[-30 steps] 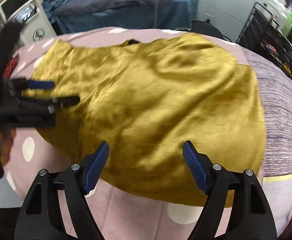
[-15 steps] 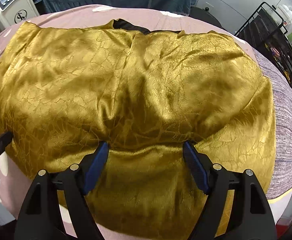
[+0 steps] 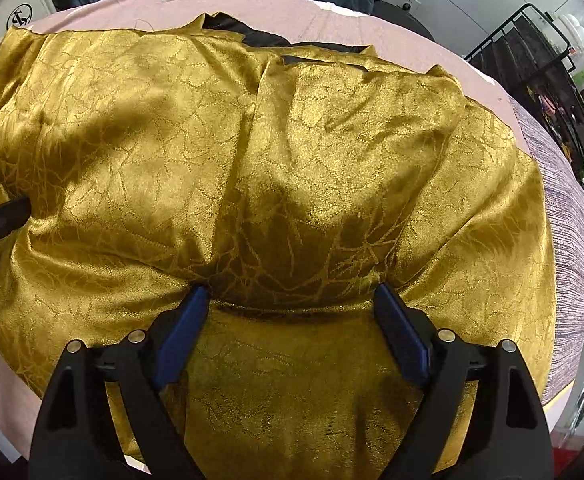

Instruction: Fold large clothes

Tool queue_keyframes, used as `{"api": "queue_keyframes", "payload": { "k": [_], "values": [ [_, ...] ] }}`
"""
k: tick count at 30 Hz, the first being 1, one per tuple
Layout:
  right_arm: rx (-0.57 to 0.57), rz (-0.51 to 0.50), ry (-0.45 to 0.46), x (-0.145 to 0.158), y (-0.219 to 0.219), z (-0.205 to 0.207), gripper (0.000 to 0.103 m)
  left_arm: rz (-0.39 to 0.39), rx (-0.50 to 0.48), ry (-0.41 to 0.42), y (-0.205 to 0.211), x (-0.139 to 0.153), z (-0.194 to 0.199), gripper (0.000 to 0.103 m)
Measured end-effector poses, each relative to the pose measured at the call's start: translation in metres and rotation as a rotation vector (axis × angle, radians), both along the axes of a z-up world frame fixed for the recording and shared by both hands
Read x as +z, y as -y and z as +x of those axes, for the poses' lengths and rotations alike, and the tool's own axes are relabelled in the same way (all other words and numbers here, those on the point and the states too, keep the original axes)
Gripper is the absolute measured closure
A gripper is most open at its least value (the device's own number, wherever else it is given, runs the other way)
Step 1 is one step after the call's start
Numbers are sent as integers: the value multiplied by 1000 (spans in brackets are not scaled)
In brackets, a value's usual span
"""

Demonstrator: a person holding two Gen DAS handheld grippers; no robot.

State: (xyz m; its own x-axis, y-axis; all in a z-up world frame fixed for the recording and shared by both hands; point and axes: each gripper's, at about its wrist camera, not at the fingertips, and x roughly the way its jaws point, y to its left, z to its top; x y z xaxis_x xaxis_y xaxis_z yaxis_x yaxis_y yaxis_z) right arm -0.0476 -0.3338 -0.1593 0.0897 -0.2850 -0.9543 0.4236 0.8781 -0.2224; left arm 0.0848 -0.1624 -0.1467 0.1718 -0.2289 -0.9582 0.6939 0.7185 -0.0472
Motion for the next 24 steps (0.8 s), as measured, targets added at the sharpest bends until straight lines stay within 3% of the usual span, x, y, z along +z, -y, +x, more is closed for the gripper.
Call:
{"api": "queue_keyframes", "payload": {
  "k": [9,14,19,24],
  "values": [
    [22,-49,20,17,-29,-16,18,-95,75,32,-30,37,-17,6],
    [18,-89,187,56,-52,-47,18,-179,187,10,-70,57,-29,6],
    [-30,-103,254,72,-67,-100,18,-160,255,36,-115,61,-44,6],
    [-163,-66,293,77,-45,-155,18,-124,343,-18,-161,46,-51,6]
  ]
}}
